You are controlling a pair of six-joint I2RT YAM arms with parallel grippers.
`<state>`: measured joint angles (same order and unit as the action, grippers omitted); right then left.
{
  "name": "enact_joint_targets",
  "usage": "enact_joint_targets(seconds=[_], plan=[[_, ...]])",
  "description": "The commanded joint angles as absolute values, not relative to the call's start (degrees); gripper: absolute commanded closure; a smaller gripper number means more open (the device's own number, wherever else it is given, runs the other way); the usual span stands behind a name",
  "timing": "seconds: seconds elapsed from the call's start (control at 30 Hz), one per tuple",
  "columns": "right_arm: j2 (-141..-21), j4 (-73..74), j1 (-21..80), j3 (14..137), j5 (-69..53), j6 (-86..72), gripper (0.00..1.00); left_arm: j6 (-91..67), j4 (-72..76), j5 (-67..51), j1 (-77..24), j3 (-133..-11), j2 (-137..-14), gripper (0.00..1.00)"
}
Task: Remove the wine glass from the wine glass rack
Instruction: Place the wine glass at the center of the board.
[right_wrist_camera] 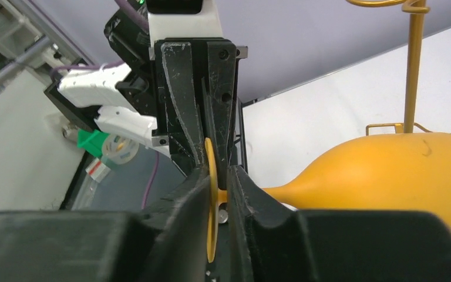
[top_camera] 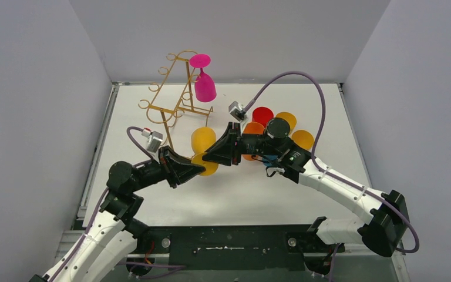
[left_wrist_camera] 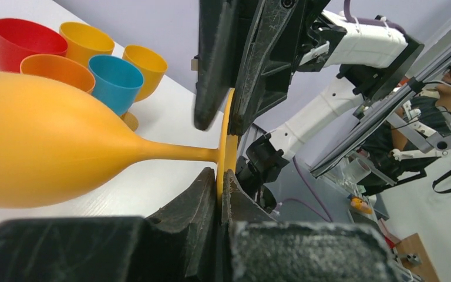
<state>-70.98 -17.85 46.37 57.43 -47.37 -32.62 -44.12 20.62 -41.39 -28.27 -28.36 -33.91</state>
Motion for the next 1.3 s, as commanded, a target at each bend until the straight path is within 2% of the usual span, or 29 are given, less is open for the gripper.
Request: enact_joint_targets(seconds=[0.0, 0.03, 0.13, 0.2, 0.3, 0.4, 0.6, 0.9, 1.03, 1.13, 1.23, 1.27], plan=[[-72.47, -16.89, 47.86, 61.35, -48.64, -28.5, 0.92, -40.56, 21.02, -44.19, -28.21, -32.21, -32.95, 1.0], [-72.32, -15.78, 47.97, 61.71, -47.97, -27.46, 0.98, -40.38, 20.59, -43.33, -28.21, -32.24, -32.66, 1.0], [-70.68, -16.27, 48.12, 60.39, -45.98, -25.44, 1.0, -40.16, 18.8, -40.28, -28.21, -31.87, -31.69, 0.99], [-69.72, -17.52, 48.23, 59.34, -46.12, -24.75, 1.0, -40.32, 18.38, -39.21, -28.22, -31.2, -31.35, 0.78], [-69.11, -18.12, 48.63, 58.51, -46.48, -23.53, 1.0, -42.25, 21.53, -41.27, -28.21, -29.42, -31.48, 0.57], [-68.59, -19.99, 49.08, 57.12, -46.2, -22.82, 1.0, -43.86, 24.26, -43.74, -28.21, -28.56, -32.44, 0.52], [-67.64, -26.44, 49.48, 54.74, -44.23, -24.15, 1.0, -43.61, 24.01, -43.43, -28.29, -27.77, -33.29, 0.55], [-67.84, -27.14, 49.66, 54.85, -42.65, -25.36, 1.0, -43.51, 23.79, -43.05, -28.3, -26.98, -33.82, 0.64], [-68.28, -26.32, 49.75, 55.05, -42.56, -24.96, 1.0, -44.05, 24.89, -42.09, -28.3, -26.51, -33.89, 0.73], [-68.18, -25.35, 49.75, 55.28, -43.0, -23.71, 1.0, -47.43, 29.13, -39.46, -28.3, -24.67, -33.75, 0.91], [-67.81, -26.05, 49.78, 55.1, -43.51, -23.68, 1.0, -51.42, 36.03, -40.02, -28.3, -21.38, -33.59, 1.0], [-67.77, -25.84, 49.75, 55.21, -43.91, -23.68, 1.0, -51.79, 36.98, -40.3, -28.31, -20.61, -33.5, 1.0]])
